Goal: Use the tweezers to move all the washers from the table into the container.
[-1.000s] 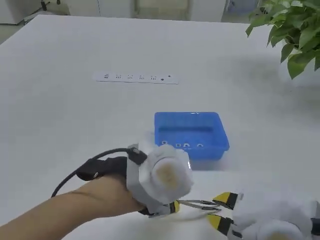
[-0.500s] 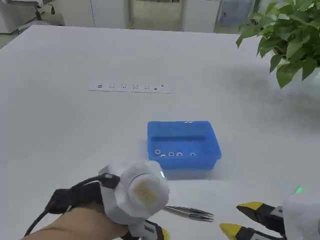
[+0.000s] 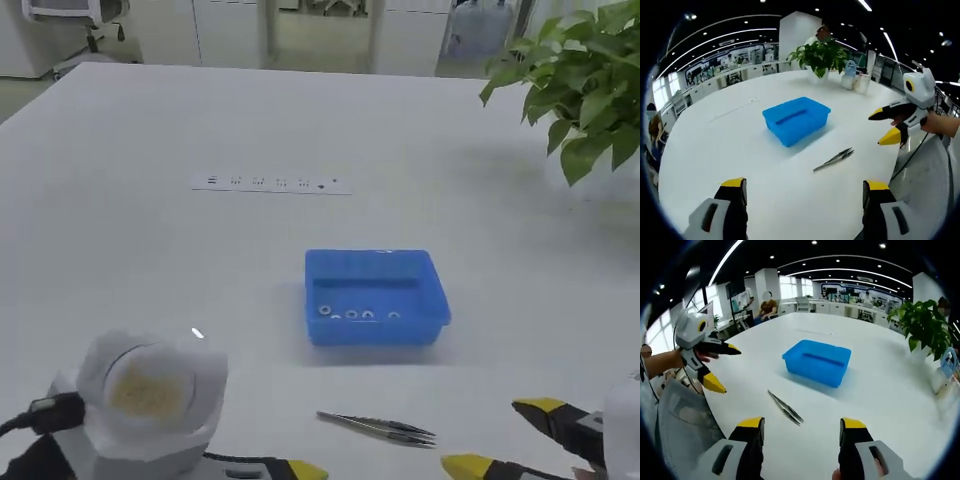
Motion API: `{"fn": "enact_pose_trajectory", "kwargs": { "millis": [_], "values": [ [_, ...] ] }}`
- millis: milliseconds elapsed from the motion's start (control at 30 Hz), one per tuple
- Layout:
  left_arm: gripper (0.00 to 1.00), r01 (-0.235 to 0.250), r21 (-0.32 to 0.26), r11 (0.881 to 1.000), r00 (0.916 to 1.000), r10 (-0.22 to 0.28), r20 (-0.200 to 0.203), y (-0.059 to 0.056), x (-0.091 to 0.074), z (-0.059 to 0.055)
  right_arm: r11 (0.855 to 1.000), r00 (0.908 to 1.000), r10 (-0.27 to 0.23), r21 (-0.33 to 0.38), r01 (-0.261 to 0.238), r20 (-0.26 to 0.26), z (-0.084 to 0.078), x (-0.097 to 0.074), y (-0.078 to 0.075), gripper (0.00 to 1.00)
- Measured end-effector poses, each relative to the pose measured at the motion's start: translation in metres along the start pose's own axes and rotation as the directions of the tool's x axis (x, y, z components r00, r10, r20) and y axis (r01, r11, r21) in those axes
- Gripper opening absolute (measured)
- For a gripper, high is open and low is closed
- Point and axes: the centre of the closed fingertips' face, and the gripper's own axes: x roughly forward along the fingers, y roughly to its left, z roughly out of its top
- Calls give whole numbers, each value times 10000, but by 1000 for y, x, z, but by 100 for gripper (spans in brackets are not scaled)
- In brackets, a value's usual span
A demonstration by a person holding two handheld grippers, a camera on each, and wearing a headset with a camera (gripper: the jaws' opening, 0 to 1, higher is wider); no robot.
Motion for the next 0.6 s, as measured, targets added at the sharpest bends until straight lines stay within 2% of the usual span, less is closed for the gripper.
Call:
{"fn": "enact_pose_trajectory", "kwargs": {
  "millis": [33, 133, 233, 300, 433, 600],
  "values": [
    [99, 88, -157, 9998, 9994, -82, 341, 0, -1, 3, 10000, 10000, -23, 25, 23, -19, -1, 0, -1, 61],
    [99, 40, -315, 9995, 9996, -31, 282, 2, -8, -4, 9998, 9998, -177, 47, 177, -94, -3, 0, -5, 64],
    [99, -114, -210, 9997, 9999, 111, -129, 3, -10, -14, 9995, 9995, -306, -54, 306, 52, -1, -2, -6, 72],
    [99, -217, -78, 9997, 9995, 215, -234, 3, -12, -18, 9993, 9993, -364, -79, 364, 5, -2, -2, -6, 75],
    [99, -191, -139, 9997, 9996, 188, -225, 2, -13, -18, 9980, 9983, -585, -227, 587, 82, -2, -5, -9, 77],
    [99, -172, -210, 9996, 9992, 164, -366, 0, -12, -21, 9978, 9980, -638, -165, 638, 40, -2, -7, -11, 79]
  ]
}}
